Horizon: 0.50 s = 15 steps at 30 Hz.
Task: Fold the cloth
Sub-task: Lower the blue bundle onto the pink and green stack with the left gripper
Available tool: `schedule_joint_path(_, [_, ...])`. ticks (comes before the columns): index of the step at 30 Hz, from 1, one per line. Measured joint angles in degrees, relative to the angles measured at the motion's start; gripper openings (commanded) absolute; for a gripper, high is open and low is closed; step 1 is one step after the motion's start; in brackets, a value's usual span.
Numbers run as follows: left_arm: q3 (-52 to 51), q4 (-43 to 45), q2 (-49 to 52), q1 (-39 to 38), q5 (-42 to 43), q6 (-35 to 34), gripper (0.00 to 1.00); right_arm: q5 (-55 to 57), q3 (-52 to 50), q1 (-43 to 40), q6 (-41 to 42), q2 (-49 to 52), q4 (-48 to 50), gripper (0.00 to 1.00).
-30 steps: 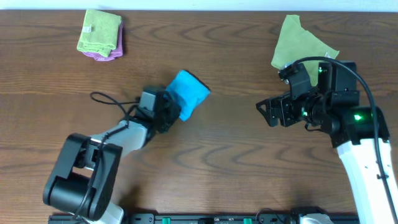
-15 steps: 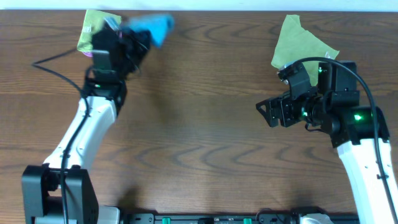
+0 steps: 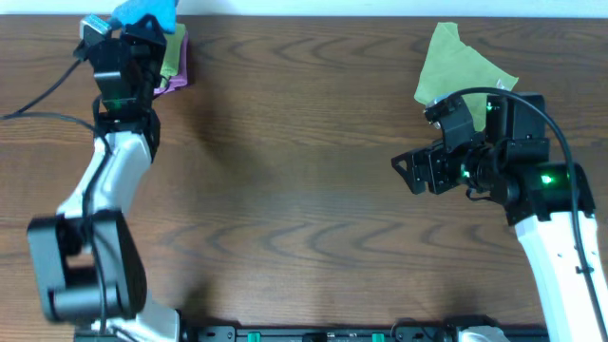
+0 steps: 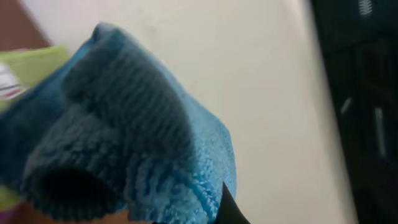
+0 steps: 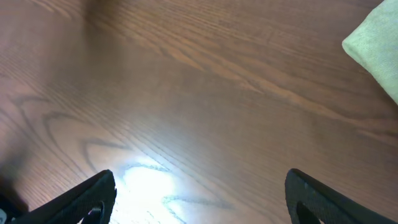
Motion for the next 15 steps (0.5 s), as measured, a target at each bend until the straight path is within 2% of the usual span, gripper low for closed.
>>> schedule_joint_path(6, [7.7,-1.7,9.9,3.6,5.0,4.3,0.06,0.0,0.0,0.0,1.3,0.0,-1.4,0.85])
schedule_joint_path(11, [10.6,-1.5,11.3,4.3,6.9,6.5,0.06,0.0,0.0,0.0,2.5,0.0,-1.4,0.84])
schedule_joint_path(15, [13.2,-4.0,11.6,4.3,9.2,10.9,0.06,0.0,0.0,0.0,3.2,0.0,-1.1,0.84])
